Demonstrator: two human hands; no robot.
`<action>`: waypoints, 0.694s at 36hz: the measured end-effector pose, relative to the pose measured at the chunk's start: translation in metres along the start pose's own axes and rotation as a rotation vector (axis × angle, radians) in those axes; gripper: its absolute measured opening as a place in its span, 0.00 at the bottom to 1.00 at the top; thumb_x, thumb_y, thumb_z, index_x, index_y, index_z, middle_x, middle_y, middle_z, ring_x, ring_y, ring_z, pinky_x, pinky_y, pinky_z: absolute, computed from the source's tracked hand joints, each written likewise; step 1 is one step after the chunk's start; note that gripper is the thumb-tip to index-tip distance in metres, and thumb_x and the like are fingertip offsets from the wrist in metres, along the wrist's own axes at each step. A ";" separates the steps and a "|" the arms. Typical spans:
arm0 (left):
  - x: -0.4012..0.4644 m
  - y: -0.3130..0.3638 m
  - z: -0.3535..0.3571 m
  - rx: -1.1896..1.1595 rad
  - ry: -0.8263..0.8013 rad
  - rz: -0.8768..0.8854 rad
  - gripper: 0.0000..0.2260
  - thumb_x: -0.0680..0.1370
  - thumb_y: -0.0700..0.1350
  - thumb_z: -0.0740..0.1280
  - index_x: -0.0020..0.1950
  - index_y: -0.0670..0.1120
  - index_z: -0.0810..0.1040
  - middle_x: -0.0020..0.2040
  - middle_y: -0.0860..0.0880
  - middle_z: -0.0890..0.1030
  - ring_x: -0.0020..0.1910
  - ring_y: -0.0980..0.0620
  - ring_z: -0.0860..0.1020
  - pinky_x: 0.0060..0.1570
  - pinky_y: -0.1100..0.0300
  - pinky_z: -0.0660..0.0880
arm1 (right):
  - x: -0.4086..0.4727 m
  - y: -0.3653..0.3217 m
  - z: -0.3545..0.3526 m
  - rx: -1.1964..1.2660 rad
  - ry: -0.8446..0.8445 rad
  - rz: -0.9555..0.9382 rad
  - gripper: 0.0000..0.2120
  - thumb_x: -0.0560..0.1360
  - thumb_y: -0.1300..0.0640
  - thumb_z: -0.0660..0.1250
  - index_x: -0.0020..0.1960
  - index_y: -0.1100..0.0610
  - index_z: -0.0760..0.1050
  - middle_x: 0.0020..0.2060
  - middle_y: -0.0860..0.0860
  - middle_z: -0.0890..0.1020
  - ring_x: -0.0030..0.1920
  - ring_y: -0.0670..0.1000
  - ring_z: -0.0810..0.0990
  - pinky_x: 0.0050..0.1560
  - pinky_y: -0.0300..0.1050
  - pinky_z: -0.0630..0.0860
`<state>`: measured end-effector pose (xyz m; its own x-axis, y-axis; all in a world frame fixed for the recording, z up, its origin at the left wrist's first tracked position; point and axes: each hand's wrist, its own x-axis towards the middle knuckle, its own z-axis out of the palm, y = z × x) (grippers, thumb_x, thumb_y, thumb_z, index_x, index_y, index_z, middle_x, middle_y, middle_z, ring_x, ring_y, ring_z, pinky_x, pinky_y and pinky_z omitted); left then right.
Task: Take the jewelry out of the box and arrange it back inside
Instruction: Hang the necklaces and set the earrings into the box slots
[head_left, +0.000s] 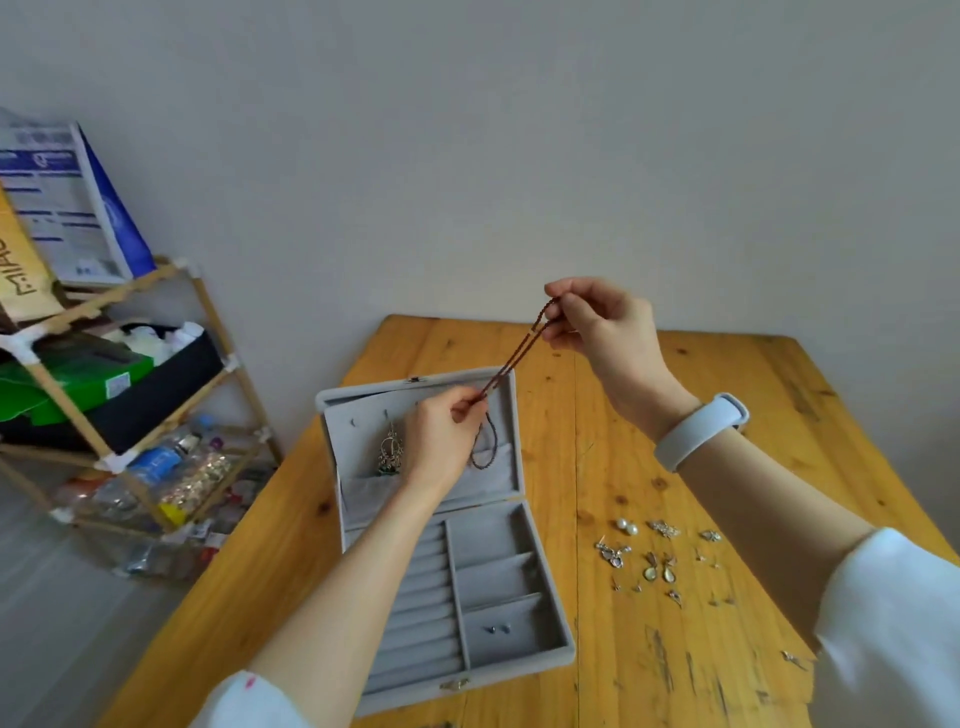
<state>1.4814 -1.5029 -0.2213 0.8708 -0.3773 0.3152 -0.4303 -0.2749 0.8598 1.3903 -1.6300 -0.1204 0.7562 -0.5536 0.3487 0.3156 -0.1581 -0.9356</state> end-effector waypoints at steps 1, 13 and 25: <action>-0.001 -0.003 0.003 0.026 0.013 0.024 0.05 0.74 0.40 0.68 0.48 0.43 0.82 0.40 0.45 0.83 0.40 0.46 0.81 0.45 0.50 0.78 | 0.000 0.004 -0.001 -0.005 -0.001 0.006 0.13 0.79 0.67 0.56 0.44 0.55 0.75 0.34 0.51 0.77 0.30 0.44 0.78 0.34 0.35 0.76; 0.000 -0.016 0.007 0.280 0.337 0.452 0.07 0.73 0.35 0.66 0.48 0.37 0.82 0.44 0.43 0.83 0.40 0.47 0.82 0.45 0.67 0.72 | -0.002 0.021 -0.013 0.034 0.002 0.031 0.12 0.79 0.66 0.56 0.46 0.56 0.76 0.35 0.51 0.77 0.31 0.45 0.78 0.35 0.36 0.76; -0.015 -0.045 0.017 0.435 0.231 0.500 0.05 0.71 0.33 0.68 0.45 0.38 0.80 0.43 0.43 0.79 0.39 0.45 0.80 0.36 0.56 0.77 | -0.020 0.036 -0.018 0.004 -0.003 0.036 0.11 0.78 0.66 0.57 0.47 0.57 0.76 0.36 0.52 0.78 0.32 0.45 0.78 0.36 0.38 0.78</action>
<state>1.4839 -1.4997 -0.2715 0.5514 -0.3661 0.7496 -0.8062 -0.4647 0.3661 1.3767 -1.6392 -0.1616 0.7688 -0.5565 0.3150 0.2905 -0.1349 -0.9473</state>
